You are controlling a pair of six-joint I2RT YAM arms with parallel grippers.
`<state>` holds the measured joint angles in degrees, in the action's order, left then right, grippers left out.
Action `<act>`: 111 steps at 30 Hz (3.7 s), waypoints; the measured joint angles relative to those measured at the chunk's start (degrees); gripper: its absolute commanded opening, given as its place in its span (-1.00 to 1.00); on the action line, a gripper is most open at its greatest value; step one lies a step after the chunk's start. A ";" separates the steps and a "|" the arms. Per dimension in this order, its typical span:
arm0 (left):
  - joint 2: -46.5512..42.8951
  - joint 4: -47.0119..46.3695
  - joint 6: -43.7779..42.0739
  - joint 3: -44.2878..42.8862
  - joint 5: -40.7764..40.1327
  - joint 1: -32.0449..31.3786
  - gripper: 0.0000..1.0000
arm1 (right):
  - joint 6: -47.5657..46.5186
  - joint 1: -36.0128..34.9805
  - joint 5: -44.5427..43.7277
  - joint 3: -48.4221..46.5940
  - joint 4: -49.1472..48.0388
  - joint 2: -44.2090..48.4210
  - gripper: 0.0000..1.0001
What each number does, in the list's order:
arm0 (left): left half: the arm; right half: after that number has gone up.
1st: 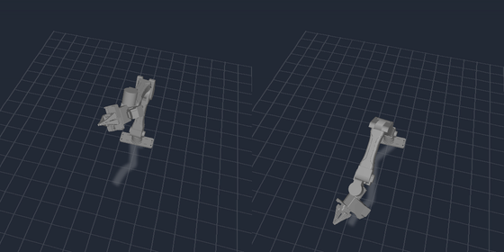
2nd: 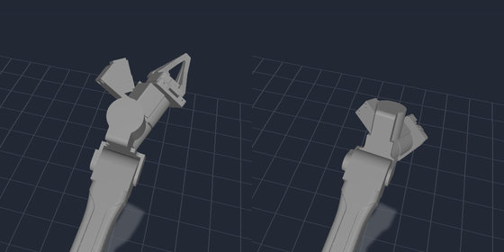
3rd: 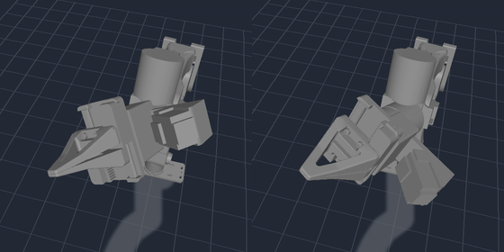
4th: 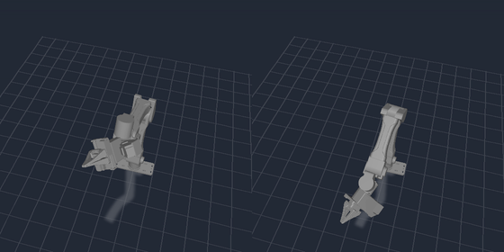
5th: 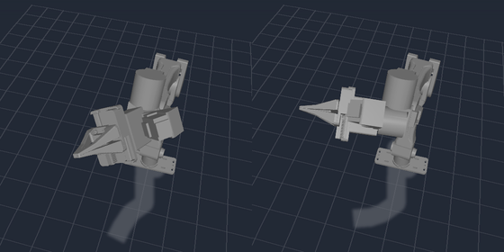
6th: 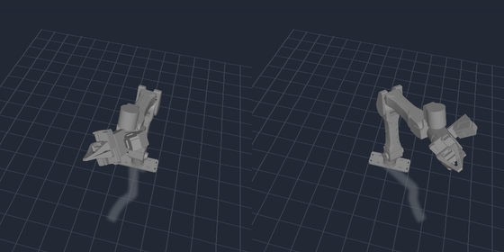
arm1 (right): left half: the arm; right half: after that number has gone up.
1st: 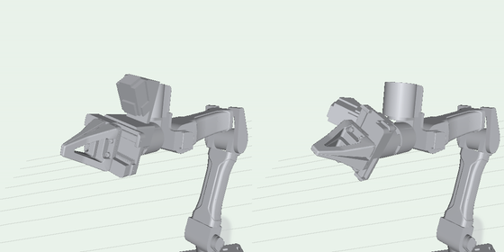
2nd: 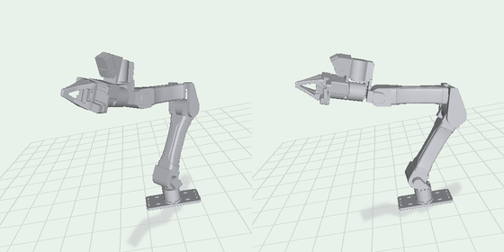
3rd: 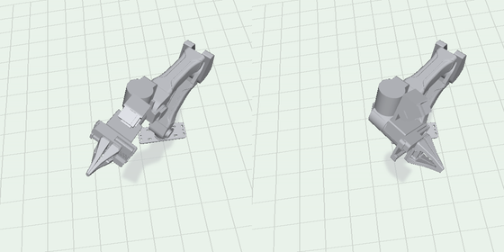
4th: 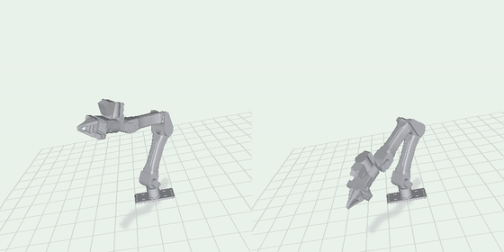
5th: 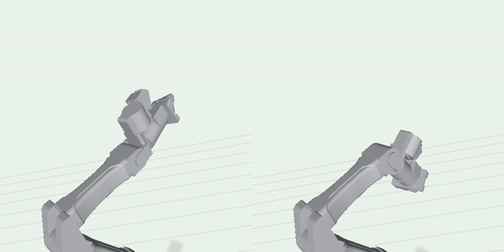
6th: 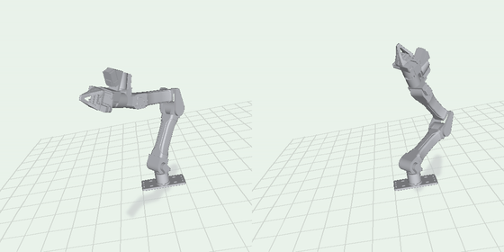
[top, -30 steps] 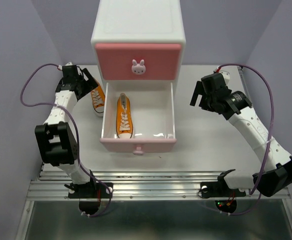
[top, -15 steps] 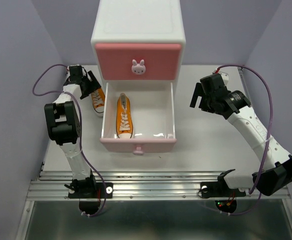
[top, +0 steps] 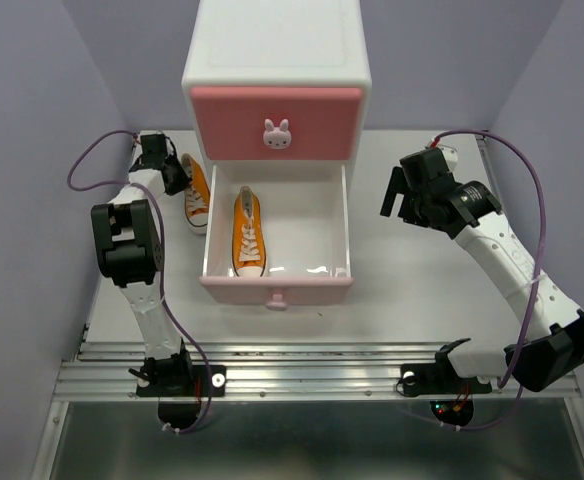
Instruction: Place and organize the shoes in the shoe cabinet
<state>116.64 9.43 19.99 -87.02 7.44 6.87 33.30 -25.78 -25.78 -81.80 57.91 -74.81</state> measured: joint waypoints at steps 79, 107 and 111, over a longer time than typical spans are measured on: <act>-61.31 18.47 42.69 25.33 -29.88 -42.18 -1.00 | -7.28 0.00 2.49 1.07 0.74 3.65 1.00; -52.09 8.72 33.77 29.35 -25.70 -48.85 -1.00 | -8.35 0.00 2.25 0.96 1.20 3.02 1.00; -50.29 8.70 33.00 29.27 -26.08 -48.94 -1.00 | -7.76 0.00 2.21 1.01 1.20 3.37 1.00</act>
<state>66.35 18.13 52.99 -57.76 -18.63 -42.06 25.54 -25.78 -23.57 -80.79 59.11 -71.44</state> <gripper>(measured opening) 0.114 0.997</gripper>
